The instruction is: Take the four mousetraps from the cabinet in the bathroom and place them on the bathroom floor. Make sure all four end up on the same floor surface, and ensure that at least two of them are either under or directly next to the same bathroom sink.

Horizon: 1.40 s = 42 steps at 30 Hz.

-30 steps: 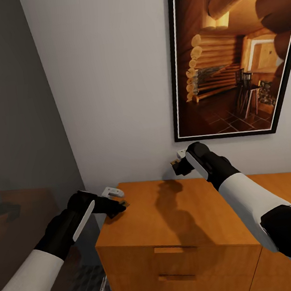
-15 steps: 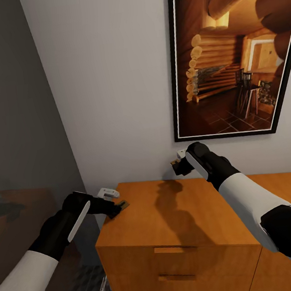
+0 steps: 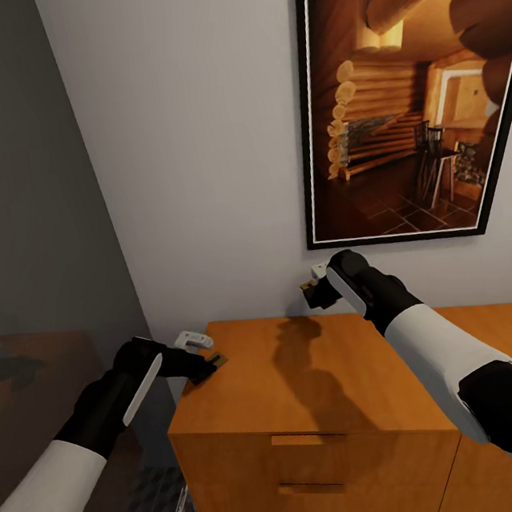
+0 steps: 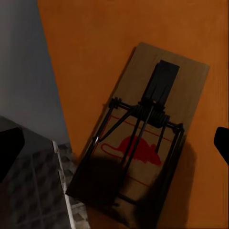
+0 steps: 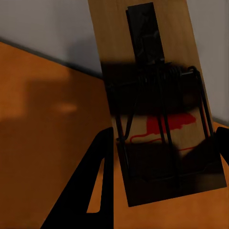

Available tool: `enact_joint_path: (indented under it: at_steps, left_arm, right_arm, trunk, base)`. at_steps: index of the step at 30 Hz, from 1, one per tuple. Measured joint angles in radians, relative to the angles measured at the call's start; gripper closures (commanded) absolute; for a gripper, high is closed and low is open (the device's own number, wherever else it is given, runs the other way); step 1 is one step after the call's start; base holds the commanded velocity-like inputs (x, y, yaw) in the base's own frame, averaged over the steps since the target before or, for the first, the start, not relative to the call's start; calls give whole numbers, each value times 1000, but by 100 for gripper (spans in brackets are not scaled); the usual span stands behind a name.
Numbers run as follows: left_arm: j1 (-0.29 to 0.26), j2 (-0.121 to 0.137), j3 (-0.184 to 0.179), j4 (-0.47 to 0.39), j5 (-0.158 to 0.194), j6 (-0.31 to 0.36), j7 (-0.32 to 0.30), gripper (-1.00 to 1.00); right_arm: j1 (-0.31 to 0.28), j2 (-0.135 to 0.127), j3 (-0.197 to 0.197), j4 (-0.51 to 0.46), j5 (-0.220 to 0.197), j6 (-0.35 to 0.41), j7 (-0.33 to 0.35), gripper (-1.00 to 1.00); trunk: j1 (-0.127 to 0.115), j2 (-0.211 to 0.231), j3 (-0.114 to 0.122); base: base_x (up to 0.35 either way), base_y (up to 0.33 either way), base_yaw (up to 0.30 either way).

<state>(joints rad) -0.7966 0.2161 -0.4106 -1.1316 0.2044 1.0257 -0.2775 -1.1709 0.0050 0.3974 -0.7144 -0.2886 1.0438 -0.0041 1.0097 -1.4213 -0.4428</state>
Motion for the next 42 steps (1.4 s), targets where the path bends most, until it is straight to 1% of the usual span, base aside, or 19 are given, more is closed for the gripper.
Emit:
enact_joint_path:
  at_steps: [11, 14, 19, 23, 42]
  left_arm:
    - [0, -15, 0, -8, -2, 0, 0, -100]
    - [0, -24, 0, -9, -2, -1, 1, -100]
    - [0, -47, 0, -10, -4, -2, 4, -100]
    - [-1, -57, 0, -9, -4, -3, 5, -100]
    - [-1, -61, 1, 4, -5, -4, 6, -100]
  right_arm:
    - [0, 0, 0, 0, 0, 0, 0, 100]
    - [0, 0, 0, 0, 0, 0, 0, 100]
    - [0, 0, 0, 0, -1, 0, 0, 100]
    - [0, 0, 0, 0, -1, 0, 0, 100]
    - [0, 0, 0, 0, -2, 0, 0, 100]
  trunk:
    - [0, 0, 0]
    - [0, 0, 0]
    - [0, 0, 0]
    - [0, 0, 0]
    - [0, 0, 0]
  base:
    - [0, 0, 0]
    - [0, 0, 0]
    - [0, 0, 0]
    - [0, 0, 0]
    - [0, 0, 0]
